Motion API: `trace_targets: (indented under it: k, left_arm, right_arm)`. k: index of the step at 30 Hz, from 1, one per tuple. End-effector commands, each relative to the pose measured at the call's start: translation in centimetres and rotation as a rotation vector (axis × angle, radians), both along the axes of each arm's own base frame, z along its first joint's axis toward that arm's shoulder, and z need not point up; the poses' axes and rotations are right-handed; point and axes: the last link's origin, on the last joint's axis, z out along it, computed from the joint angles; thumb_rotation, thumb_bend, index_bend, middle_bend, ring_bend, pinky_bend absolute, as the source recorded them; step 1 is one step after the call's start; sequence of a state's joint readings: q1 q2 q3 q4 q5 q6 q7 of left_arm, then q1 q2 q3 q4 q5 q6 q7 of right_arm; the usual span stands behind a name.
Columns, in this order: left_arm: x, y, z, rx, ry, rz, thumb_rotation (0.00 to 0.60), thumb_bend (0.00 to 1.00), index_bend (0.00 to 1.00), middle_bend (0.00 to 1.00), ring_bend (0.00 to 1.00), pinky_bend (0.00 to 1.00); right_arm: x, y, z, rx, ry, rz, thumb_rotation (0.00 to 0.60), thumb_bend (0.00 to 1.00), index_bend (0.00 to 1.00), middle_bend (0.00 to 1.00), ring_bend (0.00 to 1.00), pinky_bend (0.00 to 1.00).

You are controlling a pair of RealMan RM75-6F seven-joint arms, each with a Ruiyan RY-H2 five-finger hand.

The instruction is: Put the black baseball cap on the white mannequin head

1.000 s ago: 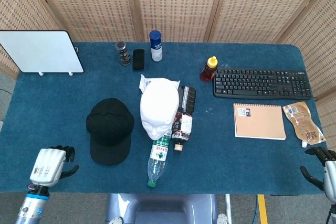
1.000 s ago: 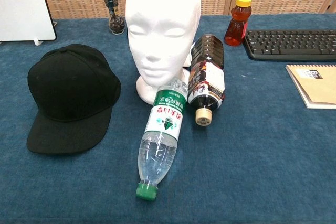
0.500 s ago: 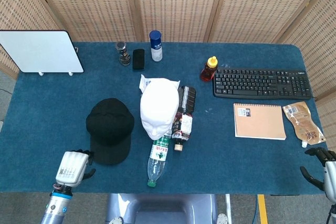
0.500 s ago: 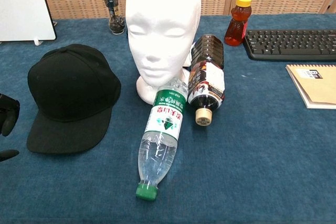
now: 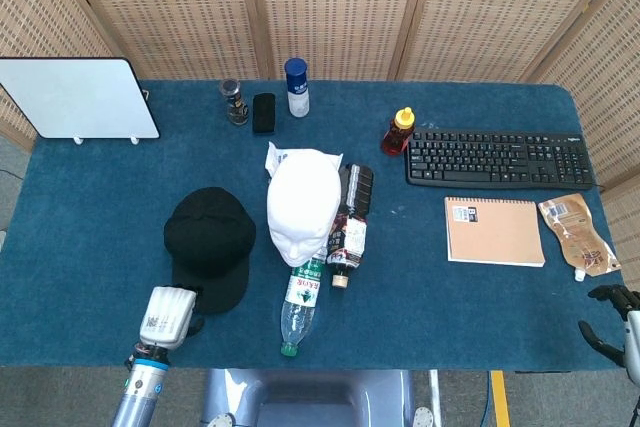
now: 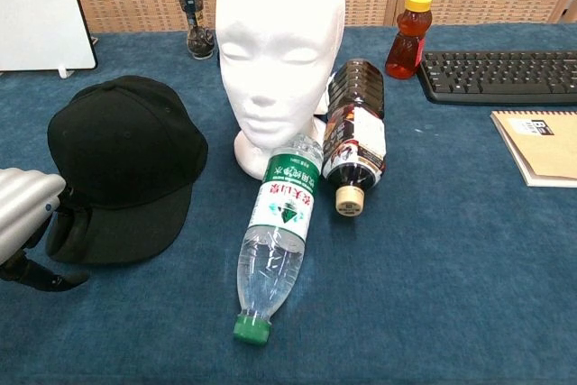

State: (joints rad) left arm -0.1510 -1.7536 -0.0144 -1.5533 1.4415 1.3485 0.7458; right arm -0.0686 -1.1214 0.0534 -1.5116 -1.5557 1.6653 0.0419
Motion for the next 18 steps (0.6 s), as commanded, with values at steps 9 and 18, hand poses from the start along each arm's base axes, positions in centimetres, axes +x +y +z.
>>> trace_targets:
  k: [9, 18]
  left_arm:
    - [0.4, 0.7, -1.5, -0.011, -0.003, 0.005, 0.6, 0.14, 0.64, 0.69, 0.65, 0.72]
    - [0.4, 1.3, -1.7, 0.004, -0.012, 0.014, 0.6, 0.14, 0.64, 0.69, 0.65, 0.72]
  right_arm:
    - [-0.3, -0.1, 0.1, -0.005, 0.0, -0.008, 0.6, 0.23, 0.4, 0.46, 0.5, 0.58]
    - [-0.5, 0.0, 0.0, -0.006, 0.001, -0.016, 0.6, 0.23, 0.4, 0.46, 0.5, 0.58]
